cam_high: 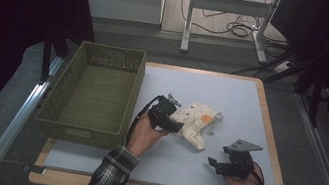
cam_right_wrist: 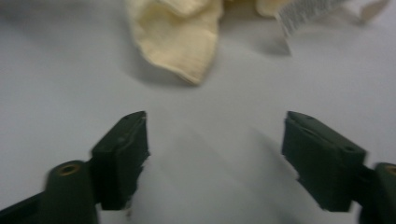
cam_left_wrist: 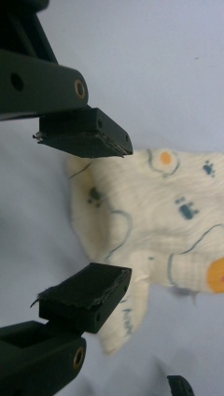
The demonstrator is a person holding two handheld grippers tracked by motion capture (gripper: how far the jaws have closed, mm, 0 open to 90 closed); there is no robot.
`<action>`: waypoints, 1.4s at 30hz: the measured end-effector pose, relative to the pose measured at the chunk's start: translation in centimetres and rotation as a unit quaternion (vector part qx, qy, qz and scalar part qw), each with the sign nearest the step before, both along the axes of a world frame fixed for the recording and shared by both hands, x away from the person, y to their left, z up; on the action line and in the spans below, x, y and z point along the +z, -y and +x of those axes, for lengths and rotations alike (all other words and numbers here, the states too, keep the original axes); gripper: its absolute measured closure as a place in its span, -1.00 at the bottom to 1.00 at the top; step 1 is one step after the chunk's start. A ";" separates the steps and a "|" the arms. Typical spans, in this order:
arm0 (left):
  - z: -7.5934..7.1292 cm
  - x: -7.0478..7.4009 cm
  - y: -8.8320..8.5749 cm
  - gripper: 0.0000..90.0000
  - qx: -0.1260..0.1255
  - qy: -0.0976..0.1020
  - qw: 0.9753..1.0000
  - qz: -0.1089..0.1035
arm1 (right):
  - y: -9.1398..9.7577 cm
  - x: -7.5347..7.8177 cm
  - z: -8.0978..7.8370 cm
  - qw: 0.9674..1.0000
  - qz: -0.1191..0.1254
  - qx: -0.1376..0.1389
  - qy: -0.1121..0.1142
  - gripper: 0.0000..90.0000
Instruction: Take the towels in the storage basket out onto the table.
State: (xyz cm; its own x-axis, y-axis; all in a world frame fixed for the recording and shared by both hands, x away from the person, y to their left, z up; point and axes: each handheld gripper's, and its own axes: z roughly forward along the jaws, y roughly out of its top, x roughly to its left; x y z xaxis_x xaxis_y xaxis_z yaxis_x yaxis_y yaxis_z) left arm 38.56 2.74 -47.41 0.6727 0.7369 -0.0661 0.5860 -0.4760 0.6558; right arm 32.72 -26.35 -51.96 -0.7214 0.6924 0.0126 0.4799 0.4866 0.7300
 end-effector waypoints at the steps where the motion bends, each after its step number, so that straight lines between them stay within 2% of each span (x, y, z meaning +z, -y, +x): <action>1: -0.3 -0.2 0.0 -0.20 0.001 0.000 1.000 0.003 | -0.3 0.3 0.0 1.000 0.004 0.008 0.000 -0.34; 2: -0.6 -0.3 0.0 -0.18 0.001 0.001 1.000 0.004 | -1.0 0.8 0.0 1.000 0.012 0.026 -0.003 -0.23; 3: -0.8 -0.5 0.0 -0.18 0.001 0.002 1.000 0.004 | -1.0 0.8 0.0 1.000 0.012 0.026 -0.003 -0.23; 7: -1.7 -1.4 -0.3 -0.16 0.003 0.004 1.000 0.009 | -3.0 1.1 0.6 0.998 0.026 0.060 -0.013 -0.03; 11: -2.3 -2.3 -0.5 -0.16 0.005 0.000 1.000 0.012 | -5.1 0.7 1.5 0.997 0.006 0.072 -0.009 0.21; 14: -2.5 -3.1 -0.6 -0.16 0.002 -0.003 1.000 0.013 | -6.0 0.4 2.3 0.997 -0.005 0.074 -0.019 0.65; 16: -2.5 -3.6 -0.6 -0.16 0.002 -0.004 1.000 0.012 | -6.0 0.7 2.6 0.996 0.013 0.081 -0.032 0.93; 18: -2.3 -4.0 -0.6 -0.15 0.003 -0.007 1.000 0.009 | -5.7 1.6 2.9 0.995 0.037 0.081 -0.037 0.96; 20: -2.0 -4.4 -0.5 -0.16 0.006 -0.005 1.000 0.010 | -5.3 2.9 3.2 0.995 0.051 0.081 -0.033 0.97; 25: -0.8 -5.1 0.4 -0.21 0.021 0.000 1.000 -0.004 | -4.4 5.3 3.7 0.995 0.063 0.074 -0.014 0.97; 29: 0.1 -5.6 1.2 -0.17 0.022 0.012 1.000 0.006 | -3.5 6.2 4.4 0.996 0.065 0.055 -0.007 0.97; 31: 0.6 -5.5 1.4 0.02 0.022 0.017 1.000 -0.001 | -3.1 6.4 4.8 0.997 0.064 0.046 -0.005 0.97; 35: 0.9 -5.4 2.1 0.80 -0.002 0.022 1.000 -0.008 | -2.3 6.3 5.3 0.997 0.071 0.034 -0.006 0.97; 38: 0.7 -4.5 2.1 0.91 -0.015 0.027 1.000 -0.007 | -1.6 6.4 5.4 0.997 0.071 0.026 0.001 0.97; 42: 0.0 -1.5 0.9 0.91 -0.017 0.044 0.999 -0.016 | -0.4 7.6 5.2 0.996 0.085 0.020 0.010 0.97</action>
